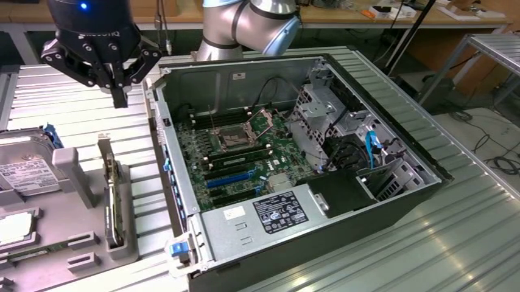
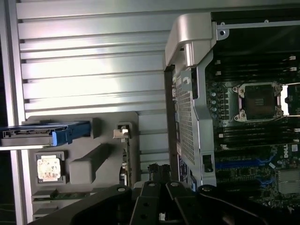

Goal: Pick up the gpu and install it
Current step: 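Reach for the gpu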

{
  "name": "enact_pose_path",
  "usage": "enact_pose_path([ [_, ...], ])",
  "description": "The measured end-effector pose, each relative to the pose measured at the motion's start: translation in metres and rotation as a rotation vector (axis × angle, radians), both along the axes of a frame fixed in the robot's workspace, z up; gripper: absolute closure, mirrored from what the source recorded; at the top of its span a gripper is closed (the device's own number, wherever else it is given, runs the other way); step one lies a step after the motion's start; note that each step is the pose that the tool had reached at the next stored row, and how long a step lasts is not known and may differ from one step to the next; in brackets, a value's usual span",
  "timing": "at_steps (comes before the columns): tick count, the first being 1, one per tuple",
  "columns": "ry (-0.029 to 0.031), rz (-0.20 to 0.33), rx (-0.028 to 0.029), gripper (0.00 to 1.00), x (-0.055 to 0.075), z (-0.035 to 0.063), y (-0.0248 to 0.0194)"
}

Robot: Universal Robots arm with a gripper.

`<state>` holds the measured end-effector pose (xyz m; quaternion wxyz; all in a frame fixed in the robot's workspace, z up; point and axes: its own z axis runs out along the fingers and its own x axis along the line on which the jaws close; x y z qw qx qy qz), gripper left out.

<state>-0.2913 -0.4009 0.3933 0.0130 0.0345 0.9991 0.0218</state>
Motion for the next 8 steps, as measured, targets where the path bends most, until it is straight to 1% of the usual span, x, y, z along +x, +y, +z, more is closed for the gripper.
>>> enact_pose_path([
  [8, 0.0001, 0.000, 0.0000, 0.89, -0.0084, 0.0000, 0.0000],
])
